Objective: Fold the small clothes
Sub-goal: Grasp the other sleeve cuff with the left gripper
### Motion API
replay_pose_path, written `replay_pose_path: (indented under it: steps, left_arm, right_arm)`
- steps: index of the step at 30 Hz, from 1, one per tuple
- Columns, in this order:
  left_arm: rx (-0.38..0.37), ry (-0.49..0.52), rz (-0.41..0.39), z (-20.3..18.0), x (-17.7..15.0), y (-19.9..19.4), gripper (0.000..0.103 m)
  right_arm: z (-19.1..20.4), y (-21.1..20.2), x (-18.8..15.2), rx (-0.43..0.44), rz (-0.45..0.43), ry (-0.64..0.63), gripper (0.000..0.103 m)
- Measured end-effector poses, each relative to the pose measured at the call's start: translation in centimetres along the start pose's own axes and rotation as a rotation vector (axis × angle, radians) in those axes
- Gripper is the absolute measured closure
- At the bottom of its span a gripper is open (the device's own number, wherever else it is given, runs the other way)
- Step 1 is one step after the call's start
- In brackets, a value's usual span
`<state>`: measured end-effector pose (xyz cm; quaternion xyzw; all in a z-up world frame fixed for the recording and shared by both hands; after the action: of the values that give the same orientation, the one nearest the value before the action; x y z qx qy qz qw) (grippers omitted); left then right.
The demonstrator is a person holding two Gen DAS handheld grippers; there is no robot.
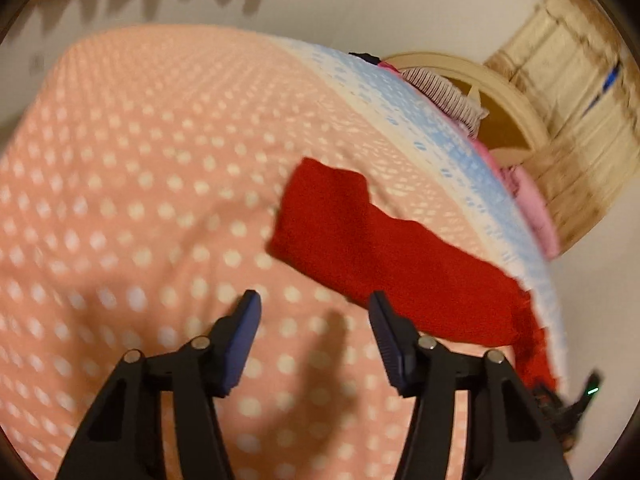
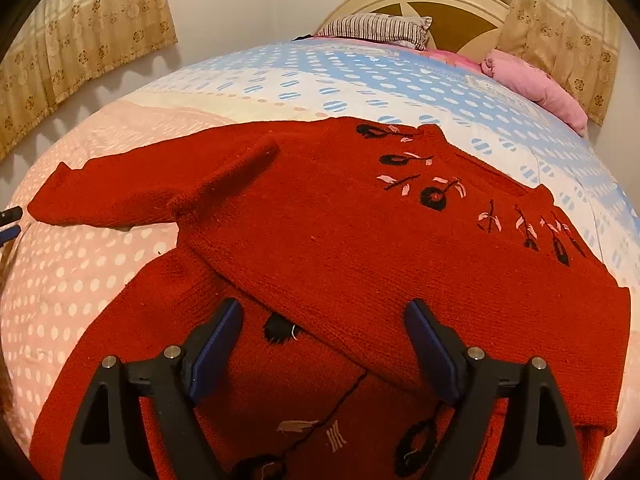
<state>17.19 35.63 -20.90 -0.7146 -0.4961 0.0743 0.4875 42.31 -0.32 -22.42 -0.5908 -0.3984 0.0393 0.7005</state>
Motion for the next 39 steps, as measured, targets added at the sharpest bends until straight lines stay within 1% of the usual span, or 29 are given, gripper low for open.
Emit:
replay_pose_path:
  steps: [3, 4, 5, 7, 9, 12, 13, 15, 16, 18, 19, 20, 21, 23, 29, 33, 36, 39]
  left_arm:
    - [-0.124, -0.057, 0.014, -1.2, -0.3, 0.8, 0.045]
    - [-0.146, -0.071, 0.011, -1.5, -0.2, 1.1, 0.045]
    - [-0.153, -0.080, 0.006, -1.6, 0.0, 1.4, 0.045]
    - [-0.144, -0.098, -0.002, -1.5, 0.6, 2.2, 0.052]
    - [-0.134, -0.095, -0.023, -1.3, 1.3, 2.7, 0.056]
    - [-0.136, -0.119, -0.042, -0.7, 2.2, 3.0, 0.059]
    - [-0.134, -0.130, -0.054, -0.5, 2.5, 3.0, 0.063]
    - [-0.138, -0.135, -0.070, 0.0, 3.0, 2.8, 0.063]
    - [-0.135, -0.139, -0.074, 0.3, 3.2, 2.8, 0.065]
    - [-0.151, -0.153, -0.082, 0.6, 3.1, 2.3, 0.067]
    - [-0.152, -0.144, -0.085, 0.5, 3.2, 2.4, 0.074]
    - [-0.146, -0.130, -0.081, 0.5, 3.2, 2.4, 0.083]
    - [-0.147, -0.120, -0.070, 0.5, 3.1, 2.6, 0.100]
    - [-0.156, -0.117, -0.064, 0.6, 3.0, 2.4, 0.099]
    - [-0.161, -0.041, -0.138, -0.6, 3.4, -0.8, 0.098]
    - [-0.179, -0.004, -0.165, -1.6, 4.0, -2.4, 0.098]
    - [-0.198, 0.011, -0.173, -2.3, 4.4, -3.2, 0.098]
    - [-0.205, 0.032, -0.201, -3.4, 5.0, -4.2, 0.098]
  right_arm:
    - [-0.1, -0.2, -0.2, -0.006, -0.002, 0.002, 0.018]
    - [-0.1, -0.2, -0.2, -0.010, -0.003, 0.002, 0.017]
    - [-0.1, -0.2, -0.2, -0.013, -0.004, 0.001, 0.017]
    - [-0.1, -0.2, -0.3, -0.015, -0.005, 0.002, 0.017]
    - [-0.2, -0.3, -0.3, -0.017, -0.006, 0.006, 0.016]
    - [-0.3, -0.3, -0.3, -0.018, -0.007, 0.011, 0.015]
    - [-0.3, -0.3, -0.3, -0.018, -0.007, 0.011, 0.015]
    - [-0.3, -0.3, -0.4, -0.019, -0.007, 0.010, 0.015]
    - [-0.3, -0.3, -0.4, -0.019, -0.007, 0.010, 0.015]
    - [-0.4, -0.3, -0.4, -0.019, -0.008, 0.010, 0.015]
    - [-0.4, -0.3, -0.4, -0.020, -0.009, 0.011, 0.015]
    - [-0.4, -0.3, -0.4, -0.022, -0.009, 0.012, 0.015]
    - [-0.3, -0.3, -0.4, -0.024, -0.009, 0.012, 0.015]
    - [-0.3, -0.3, -0.4, -0.026, -0.010, 0.011, 0.015]
    - [-0.2, -0.3, -0.4, -0.028, -0.008, 0.015, 0.014]
    - [-0.2, -0.5, -0.3, -0.028, -0.008, 0.018, 0.013]
    - [-0.4, -1.6, -0.3, -0.003, -0.019, 0.028, 0.013]
    - [-0.4, -4.5, -0.3, 0.024, -0.074, 0.027, 0.013]
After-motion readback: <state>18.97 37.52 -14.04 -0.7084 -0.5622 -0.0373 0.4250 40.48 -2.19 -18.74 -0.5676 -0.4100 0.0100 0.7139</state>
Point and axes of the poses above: each gripper's, at about its wrist camera, not at the fingertips, and y roughly the way its jaws point, z to its left, x to its top, the point moved 7 cm from there along y, roughly the way its jaws point, and after that the axes turned 9 degrees about z, right-handed, at the moved point
